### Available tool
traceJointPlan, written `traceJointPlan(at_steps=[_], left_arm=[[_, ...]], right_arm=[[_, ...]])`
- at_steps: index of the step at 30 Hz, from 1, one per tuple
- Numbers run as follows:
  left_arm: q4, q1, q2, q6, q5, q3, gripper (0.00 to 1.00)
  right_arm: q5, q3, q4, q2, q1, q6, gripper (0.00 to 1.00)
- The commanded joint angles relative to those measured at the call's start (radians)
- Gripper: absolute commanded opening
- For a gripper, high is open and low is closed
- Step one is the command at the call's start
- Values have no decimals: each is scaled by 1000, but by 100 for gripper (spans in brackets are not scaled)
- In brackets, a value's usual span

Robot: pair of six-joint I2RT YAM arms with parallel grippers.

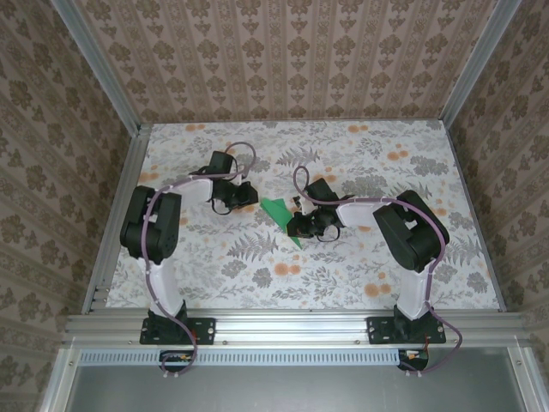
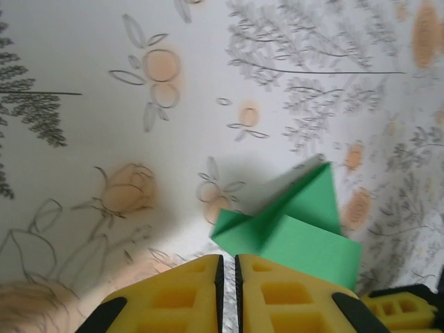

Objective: Fold a paper plane with a square sheet of paper (pick it up from the middle)
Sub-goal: Fold the wing for the fifth time at the center of the table.

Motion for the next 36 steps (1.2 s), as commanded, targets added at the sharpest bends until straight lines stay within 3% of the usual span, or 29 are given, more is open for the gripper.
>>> traceJointPlan(at_steps=[1, 8, 19, 29, 36], left_arm=[[64, -51, -75, -25, -10, -48, 16], [186, -125, -109, -81, -13, -132, 16], [178, -176, 47, -104, 17, -37, 16], [64, -173, 88, -122, -125, 6, 15], [49, -144, 105, -143, -168, -1, 14]], right_arm=[[99, -66, -162, 61, 2, 12, 13], [96, -71, -153, 68, 2, 15, 13], [88, -73, -145, 72, 2, 15, 13], [89, -78, -145, 76, 2, 15, 13], [90, -80, -146, 76, 2, 13, 13]])
